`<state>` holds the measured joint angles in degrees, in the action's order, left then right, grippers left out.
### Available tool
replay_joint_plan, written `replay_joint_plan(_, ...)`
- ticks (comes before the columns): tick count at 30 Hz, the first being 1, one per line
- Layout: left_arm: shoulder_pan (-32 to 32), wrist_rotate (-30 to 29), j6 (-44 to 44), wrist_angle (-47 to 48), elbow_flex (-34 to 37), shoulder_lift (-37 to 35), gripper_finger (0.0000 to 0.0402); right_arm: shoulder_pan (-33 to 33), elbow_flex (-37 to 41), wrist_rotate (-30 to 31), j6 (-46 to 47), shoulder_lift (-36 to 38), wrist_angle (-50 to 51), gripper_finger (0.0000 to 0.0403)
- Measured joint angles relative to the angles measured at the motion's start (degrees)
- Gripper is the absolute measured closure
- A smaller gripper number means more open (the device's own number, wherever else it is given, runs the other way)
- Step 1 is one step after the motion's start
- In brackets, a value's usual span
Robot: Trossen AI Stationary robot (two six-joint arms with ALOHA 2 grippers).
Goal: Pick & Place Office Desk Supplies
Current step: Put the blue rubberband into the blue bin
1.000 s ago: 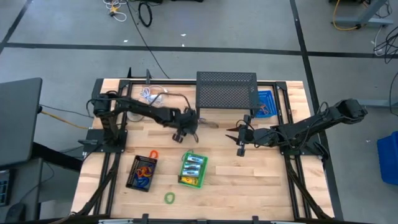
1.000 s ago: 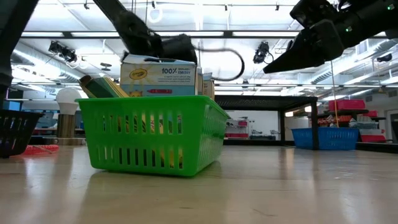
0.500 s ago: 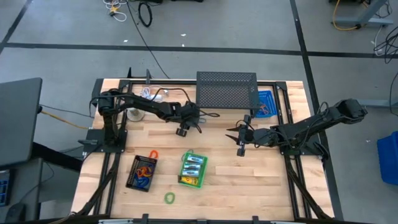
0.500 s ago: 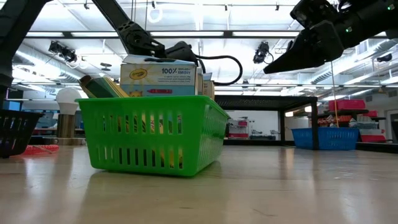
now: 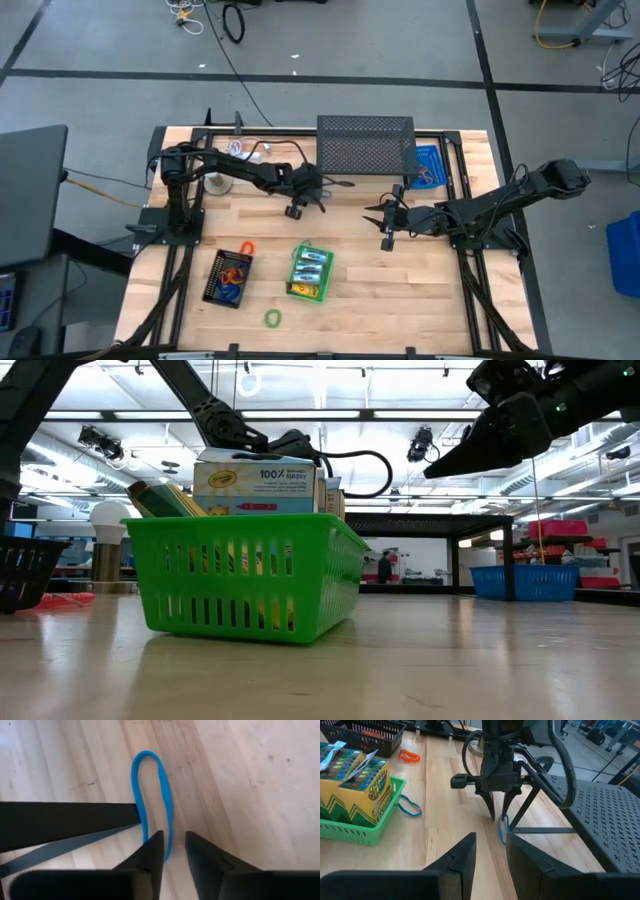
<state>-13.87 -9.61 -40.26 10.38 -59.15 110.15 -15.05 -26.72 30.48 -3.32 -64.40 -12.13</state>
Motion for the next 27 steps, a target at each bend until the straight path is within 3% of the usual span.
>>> replay_joint_plan(6, 0.2, -2.45, -0.18, 0.92, 0.06, 0.11, 0.039, 0.0, 0.0, 0.02, 0.03, 0.0, -0.05, 0.0286)
replay_joint_plan(15, 1.27, -4.29, 4.39, 5.05, -0.09, 0.04, 0.0398, 0.0, 0.0, 0.04, -0.05, 0.0, -0.05, 0.0286)
replay_joint_plan(27, 6.41, -13.87, 8.91, 9.59, 0.3, -1.41, 0.0399, -0.31, 0.0, 0.09, -0.45, 0.0, -0.16, 0.0286)
